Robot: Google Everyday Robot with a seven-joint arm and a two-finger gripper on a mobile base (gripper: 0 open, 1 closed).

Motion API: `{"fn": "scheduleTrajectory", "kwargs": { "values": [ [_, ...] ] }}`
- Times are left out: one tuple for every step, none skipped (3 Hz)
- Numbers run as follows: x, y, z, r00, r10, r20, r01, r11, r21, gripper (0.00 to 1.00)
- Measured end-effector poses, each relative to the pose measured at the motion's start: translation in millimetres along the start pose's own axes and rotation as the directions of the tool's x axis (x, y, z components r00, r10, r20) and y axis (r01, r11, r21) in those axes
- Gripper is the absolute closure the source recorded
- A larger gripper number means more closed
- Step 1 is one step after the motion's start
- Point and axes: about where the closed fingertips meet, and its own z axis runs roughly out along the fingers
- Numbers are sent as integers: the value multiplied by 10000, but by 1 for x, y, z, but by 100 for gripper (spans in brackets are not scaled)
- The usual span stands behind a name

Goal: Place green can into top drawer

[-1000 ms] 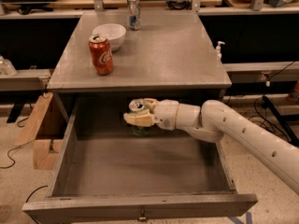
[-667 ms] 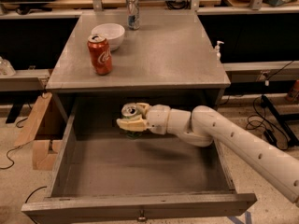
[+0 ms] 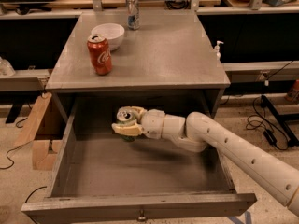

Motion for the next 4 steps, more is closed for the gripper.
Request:
{"fn": "scheduleTrajectory", "kwargs": {
  "values": [
    [-1, 2, 3, 10000, -6, 14, 6, 10000, -55, 52],
    [-1, 3, 4, 10000, -8, 21, 8, 10000, -88, 28],
    [-2, 5, 7, 10000, -12, 35, 13, 9999, -148, 0],
    [-2, 5, 7, 10000, -12, 35, 13, 9999, -148, 0]
  ]
}}
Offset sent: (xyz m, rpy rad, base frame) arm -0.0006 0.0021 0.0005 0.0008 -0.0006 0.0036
